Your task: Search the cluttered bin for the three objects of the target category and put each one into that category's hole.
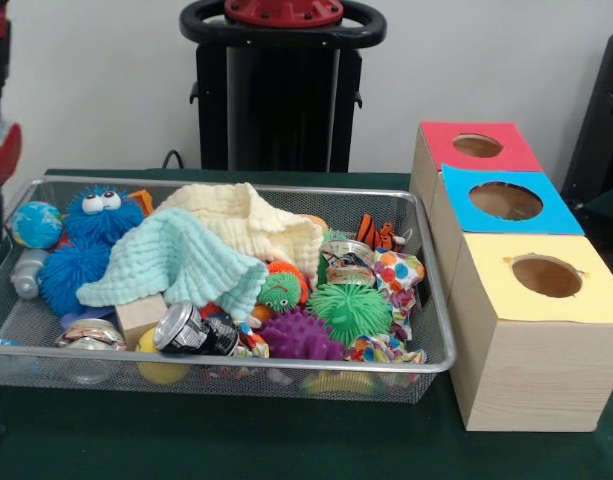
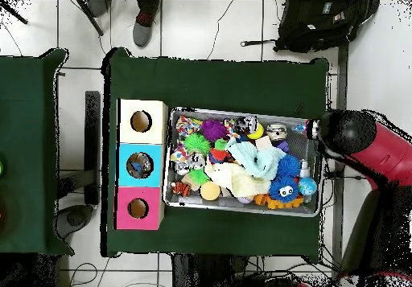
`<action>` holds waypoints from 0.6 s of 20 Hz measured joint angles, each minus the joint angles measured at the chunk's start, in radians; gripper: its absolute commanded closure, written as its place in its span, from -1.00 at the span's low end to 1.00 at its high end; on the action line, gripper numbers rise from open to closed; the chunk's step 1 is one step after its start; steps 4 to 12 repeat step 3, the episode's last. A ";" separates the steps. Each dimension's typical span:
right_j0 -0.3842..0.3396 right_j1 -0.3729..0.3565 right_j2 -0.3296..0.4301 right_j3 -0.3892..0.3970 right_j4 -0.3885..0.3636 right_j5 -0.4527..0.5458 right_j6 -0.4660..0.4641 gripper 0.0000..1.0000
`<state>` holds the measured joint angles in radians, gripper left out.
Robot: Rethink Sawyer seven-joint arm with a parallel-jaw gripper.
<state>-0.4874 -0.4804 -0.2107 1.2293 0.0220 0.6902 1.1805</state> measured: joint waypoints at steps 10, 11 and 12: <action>0.040 -0.045 -0.026 0.079 0.000 -0.030 0.041 -1.00; 0.040 -0.045 -0.026 0.079 0.000 -0.030 0.041 -1.00; 0.040 -0.045 -0.026 0.079 0.000 -0.030 0.041 -1.00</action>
